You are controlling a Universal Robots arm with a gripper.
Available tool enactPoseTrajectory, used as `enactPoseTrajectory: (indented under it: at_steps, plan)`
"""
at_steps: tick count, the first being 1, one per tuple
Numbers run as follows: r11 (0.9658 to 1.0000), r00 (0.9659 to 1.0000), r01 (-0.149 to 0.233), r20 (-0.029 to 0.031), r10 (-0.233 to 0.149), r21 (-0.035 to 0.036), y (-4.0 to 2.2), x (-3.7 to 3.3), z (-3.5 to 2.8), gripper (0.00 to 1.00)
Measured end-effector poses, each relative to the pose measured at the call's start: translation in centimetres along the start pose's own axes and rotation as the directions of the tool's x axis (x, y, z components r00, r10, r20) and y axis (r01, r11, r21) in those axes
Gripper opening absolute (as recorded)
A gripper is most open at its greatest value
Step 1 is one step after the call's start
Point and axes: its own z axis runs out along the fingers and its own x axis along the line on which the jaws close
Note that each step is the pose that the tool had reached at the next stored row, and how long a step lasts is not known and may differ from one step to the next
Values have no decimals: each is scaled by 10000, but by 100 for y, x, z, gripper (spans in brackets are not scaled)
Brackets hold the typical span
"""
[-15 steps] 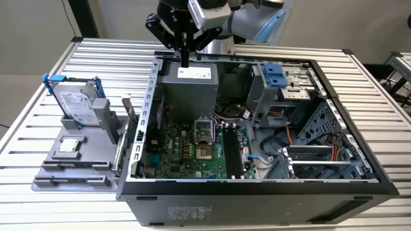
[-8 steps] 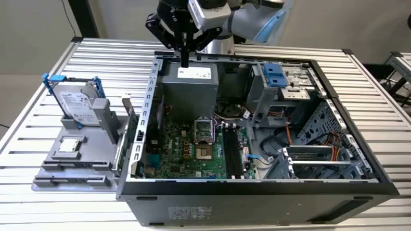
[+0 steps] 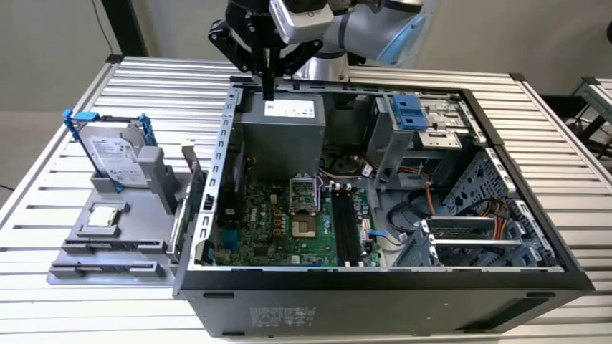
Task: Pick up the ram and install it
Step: 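Reach for the ram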
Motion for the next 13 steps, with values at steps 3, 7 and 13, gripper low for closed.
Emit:
enactPoseTrajectory:
  at_steps: [3,7,13]
  plan:
    - [10000,10000,18,0,-18,1,-2,30,-2,0]
    - [10000,10000,41,-1,-41,-1,-6,88,-4,0]
    - [10000,10000,56,-2,-56,-1,-13,194,-11,0]
